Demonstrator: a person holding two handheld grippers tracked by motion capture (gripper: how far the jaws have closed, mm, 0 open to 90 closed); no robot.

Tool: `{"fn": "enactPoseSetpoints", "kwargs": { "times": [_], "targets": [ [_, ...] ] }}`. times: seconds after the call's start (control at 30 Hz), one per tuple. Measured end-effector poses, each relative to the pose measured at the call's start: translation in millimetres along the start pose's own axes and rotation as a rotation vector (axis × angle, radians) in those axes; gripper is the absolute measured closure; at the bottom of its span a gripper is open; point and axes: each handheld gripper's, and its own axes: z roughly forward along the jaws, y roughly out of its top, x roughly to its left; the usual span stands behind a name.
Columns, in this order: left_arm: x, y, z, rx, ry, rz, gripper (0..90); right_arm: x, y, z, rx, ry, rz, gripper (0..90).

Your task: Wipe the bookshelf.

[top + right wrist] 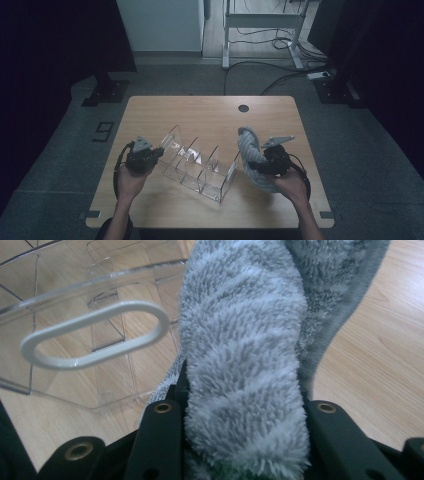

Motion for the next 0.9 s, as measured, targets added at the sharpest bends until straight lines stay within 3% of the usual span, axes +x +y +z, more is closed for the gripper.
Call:
{"fn": "enactPoseSetpoints", "kwargs": {
  "times": [0.33,0.6,0.9],
  "targets": [
    [-2.5,0.3,1.4,0.0,0.021,0.009,84.9,14.3,7.4,16.4,0.012,0.004,-0.065,64.6],
    [-6.0,1.5,3.8,0.006,0.058,0.013,85.1,24.5,8.3,14.2,0.015,0.0,-0.115,65.3],
    [-6.7,1.8,4.9,0.009,0.07,0.01,84.9,38.8,7.8,9.9,0.027,0.01,-0.156,65.3]
  ]
}}
